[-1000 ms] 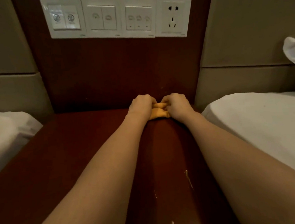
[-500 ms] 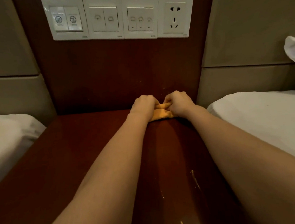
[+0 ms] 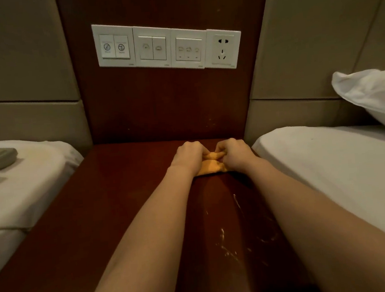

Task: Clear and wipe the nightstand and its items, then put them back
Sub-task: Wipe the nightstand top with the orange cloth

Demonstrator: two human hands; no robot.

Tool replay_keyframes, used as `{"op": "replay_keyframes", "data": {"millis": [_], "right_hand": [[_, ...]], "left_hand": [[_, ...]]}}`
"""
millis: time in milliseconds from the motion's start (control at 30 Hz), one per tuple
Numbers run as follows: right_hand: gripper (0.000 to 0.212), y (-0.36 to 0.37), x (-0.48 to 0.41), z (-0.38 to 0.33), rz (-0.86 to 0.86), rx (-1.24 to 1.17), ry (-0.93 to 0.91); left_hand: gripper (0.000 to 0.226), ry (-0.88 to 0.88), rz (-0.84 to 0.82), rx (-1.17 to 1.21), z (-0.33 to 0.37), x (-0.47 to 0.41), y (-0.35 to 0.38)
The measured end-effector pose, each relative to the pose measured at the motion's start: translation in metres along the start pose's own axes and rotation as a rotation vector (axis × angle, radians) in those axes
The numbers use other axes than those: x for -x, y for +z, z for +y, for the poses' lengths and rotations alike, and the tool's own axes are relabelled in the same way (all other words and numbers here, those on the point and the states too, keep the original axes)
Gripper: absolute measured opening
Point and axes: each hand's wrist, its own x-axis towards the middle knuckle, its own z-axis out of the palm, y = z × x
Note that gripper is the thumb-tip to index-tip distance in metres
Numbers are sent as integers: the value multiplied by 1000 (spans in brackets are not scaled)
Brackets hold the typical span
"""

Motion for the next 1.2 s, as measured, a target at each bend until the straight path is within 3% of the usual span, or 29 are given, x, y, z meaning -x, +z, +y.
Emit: {"op": "replay_keyframes", "data": {"millis": [600, 767, 967, 1133, 1200], "right_hand": [[22, -13, 159, -36, -120, -18, 21], [35, -18, 192, -45, -157, -43, 8], [36, -18, 233, -56, -178, -46, 9], [14, -11, 260, -68, -311, -33, 5], [16, -13, 267, -71, -331, -48, 3]], "left_hand": [[39, -61, -67, 111, 45, 155, -22], [36, -94, -100, 168, 55, 189, -31], [35, -101, -180, 186, 61, 225, -41], [32, -64, -298, 82, 72, 254, -49], [33, -66, -317, 58, 75, 261, -51]]}}
